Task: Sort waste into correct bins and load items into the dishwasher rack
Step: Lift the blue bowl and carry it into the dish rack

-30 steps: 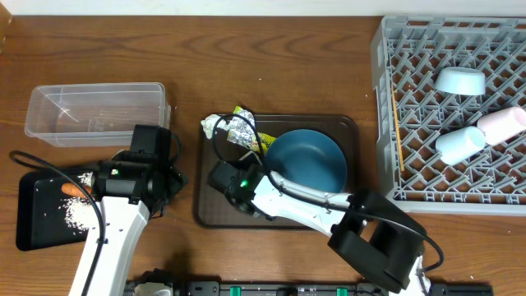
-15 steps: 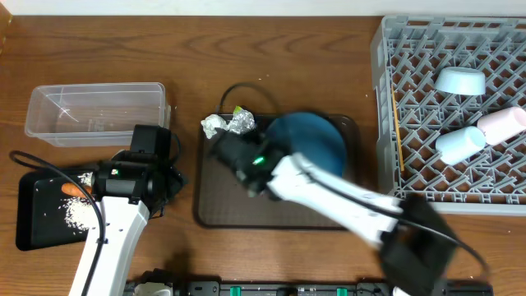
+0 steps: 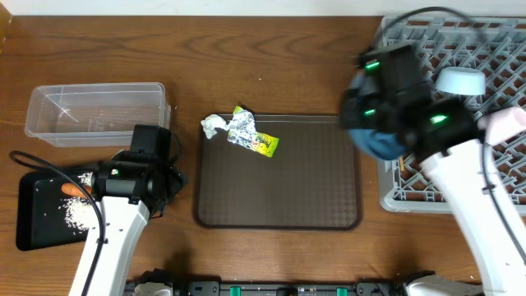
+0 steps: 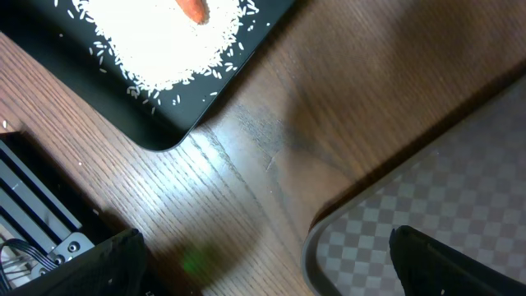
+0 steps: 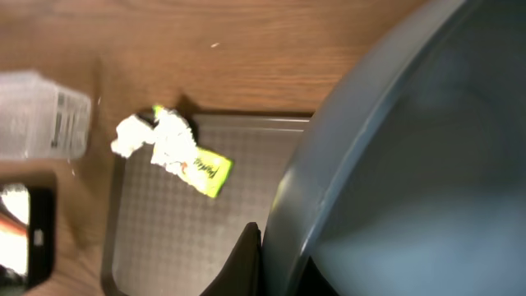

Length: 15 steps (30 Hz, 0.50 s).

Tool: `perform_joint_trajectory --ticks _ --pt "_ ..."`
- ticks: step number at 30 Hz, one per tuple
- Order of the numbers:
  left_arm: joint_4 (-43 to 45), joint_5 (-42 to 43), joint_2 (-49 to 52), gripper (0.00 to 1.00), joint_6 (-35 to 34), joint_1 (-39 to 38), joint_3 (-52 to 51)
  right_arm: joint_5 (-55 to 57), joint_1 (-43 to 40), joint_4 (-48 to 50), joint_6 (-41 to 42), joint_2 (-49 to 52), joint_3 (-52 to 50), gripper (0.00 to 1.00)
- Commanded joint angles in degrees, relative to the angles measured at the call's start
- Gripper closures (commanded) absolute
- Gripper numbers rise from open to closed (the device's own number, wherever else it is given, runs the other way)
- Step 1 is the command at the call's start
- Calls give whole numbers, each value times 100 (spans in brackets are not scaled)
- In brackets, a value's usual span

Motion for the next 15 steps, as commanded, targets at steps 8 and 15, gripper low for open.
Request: perform_joint_trajectory --ticks 8,15 --pt "-35 -92 26 2 -52 31 -24 -2177 -2135 487 -811 -24 -177 99" --pt "-35 -92 26 2 -52 31 -24 -2494 -3296 378 -772 -22 -177 99"
